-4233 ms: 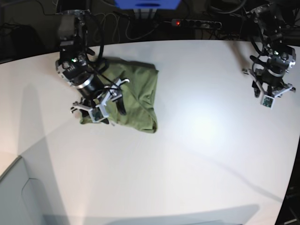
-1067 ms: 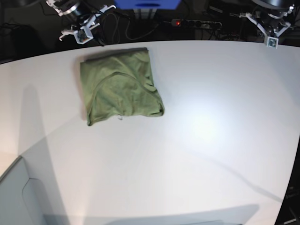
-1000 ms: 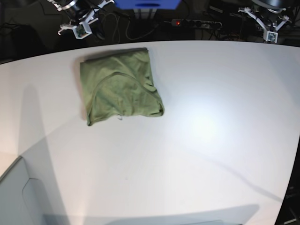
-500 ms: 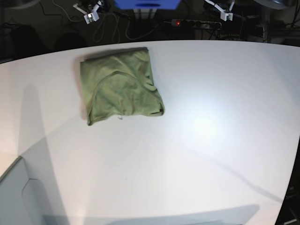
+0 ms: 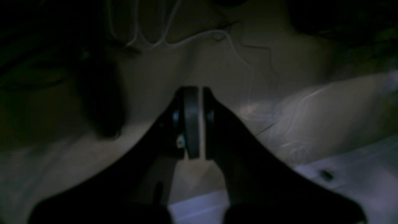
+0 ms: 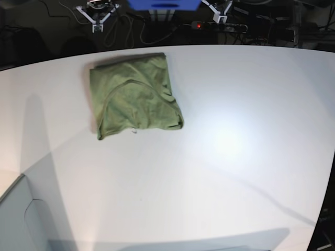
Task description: Fold the T-shirt properly
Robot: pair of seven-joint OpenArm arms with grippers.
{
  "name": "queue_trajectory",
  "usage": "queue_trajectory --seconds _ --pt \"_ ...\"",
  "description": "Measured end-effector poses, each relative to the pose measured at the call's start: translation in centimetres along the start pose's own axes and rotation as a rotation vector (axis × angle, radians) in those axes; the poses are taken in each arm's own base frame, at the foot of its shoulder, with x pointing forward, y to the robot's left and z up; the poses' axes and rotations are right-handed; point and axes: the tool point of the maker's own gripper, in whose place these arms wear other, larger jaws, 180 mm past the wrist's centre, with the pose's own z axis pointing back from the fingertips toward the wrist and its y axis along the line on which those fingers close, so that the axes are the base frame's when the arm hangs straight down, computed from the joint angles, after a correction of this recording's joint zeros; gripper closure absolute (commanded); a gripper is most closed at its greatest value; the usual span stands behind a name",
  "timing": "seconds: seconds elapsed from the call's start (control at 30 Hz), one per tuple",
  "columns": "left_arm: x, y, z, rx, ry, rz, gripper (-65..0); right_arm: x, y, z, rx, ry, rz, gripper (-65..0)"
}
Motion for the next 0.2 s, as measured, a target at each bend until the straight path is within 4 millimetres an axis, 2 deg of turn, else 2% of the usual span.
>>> queue_trajectory --seconds 0.1,0.2 --pt "0.1 1.9 0.1 0.104 0.001 -0.015 0.0 0.2 2.6 0.6 -0.001 -0.041 0.065 -0.1" --pt "1.2 2.2 0.0 0.122 -0.017 -0.020 0.0 -0.2 4.5 0.8 0.029 -0.041 0.119 -0.1"
